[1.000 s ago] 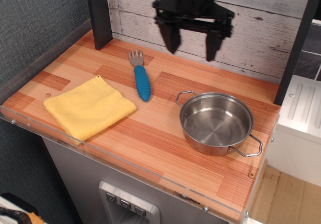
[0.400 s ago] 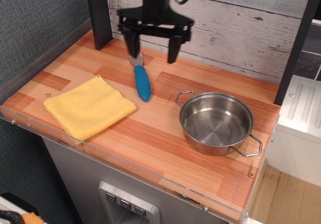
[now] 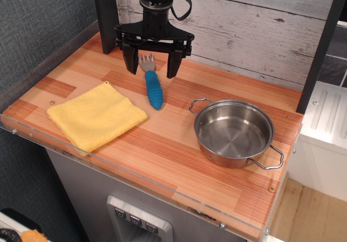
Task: Move blue fork on top of yellow cloth with handle on table.
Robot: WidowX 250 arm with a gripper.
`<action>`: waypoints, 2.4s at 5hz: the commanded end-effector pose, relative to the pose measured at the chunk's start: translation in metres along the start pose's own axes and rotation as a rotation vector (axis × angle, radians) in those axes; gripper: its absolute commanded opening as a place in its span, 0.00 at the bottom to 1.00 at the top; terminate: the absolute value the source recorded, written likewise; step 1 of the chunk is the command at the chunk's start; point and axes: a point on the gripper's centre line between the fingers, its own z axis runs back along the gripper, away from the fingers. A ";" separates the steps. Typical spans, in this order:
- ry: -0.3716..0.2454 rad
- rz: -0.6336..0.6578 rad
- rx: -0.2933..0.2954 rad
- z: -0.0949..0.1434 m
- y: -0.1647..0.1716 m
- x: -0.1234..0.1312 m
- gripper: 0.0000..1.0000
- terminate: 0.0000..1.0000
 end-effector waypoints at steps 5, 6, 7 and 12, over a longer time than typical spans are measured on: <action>-0.026 0.155 -0.072 -0.033 0.003 0.026 0.00 0.00; -0.014 0.164 -0.080 -0.032 0.004 0.026 0.00 0.00; -0.014 0.168 -0.083 -0.028 0.005 0.025 0.00 0.00; -0.049 0.358 -0.006 0.042 0.032 -0.021 0.00 0.00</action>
